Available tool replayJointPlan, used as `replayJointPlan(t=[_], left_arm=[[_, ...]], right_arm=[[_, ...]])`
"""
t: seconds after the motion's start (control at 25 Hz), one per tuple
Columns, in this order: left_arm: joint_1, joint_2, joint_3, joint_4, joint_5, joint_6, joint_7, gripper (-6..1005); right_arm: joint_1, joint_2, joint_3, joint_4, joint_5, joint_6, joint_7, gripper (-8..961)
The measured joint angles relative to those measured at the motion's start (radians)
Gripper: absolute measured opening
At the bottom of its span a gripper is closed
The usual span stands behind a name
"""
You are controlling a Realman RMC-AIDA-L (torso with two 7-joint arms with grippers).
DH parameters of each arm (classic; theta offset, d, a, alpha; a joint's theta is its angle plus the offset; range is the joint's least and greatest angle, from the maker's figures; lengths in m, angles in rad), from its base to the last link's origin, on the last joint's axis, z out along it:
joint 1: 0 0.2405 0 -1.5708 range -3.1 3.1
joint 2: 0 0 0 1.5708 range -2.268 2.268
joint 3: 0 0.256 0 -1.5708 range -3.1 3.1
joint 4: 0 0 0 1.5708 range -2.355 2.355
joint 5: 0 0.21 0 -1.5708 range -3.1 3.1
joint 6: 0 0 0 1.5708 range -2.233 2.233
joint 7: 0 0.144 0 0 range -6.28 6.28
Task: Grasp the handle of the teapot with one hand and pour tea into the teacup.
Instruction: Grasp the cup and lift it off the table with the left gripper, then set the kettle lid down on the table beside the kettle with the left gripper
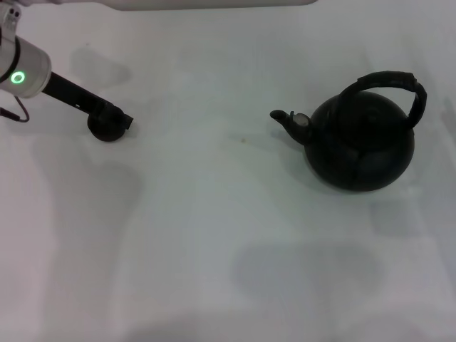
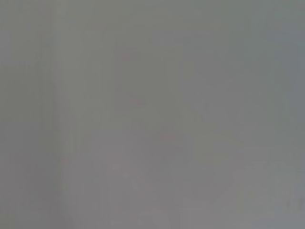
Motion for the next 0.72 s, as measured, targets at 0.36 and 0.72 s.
replayJointPlan(t=[0.36,0.72], left_arm=[[-0.029,0.002,0.000,-0.002,0.008,0.024,-0.005,696],[-0.130,-0.001,0.000,0.110,0.010,0.021,0.016,671]], right_arm=[[0.004,-0.001,0.000,0.006,0.000,0.000,0.000,876],[0.008,-0.001,0.000,0.008,0.000,0.001,0.000,876]])
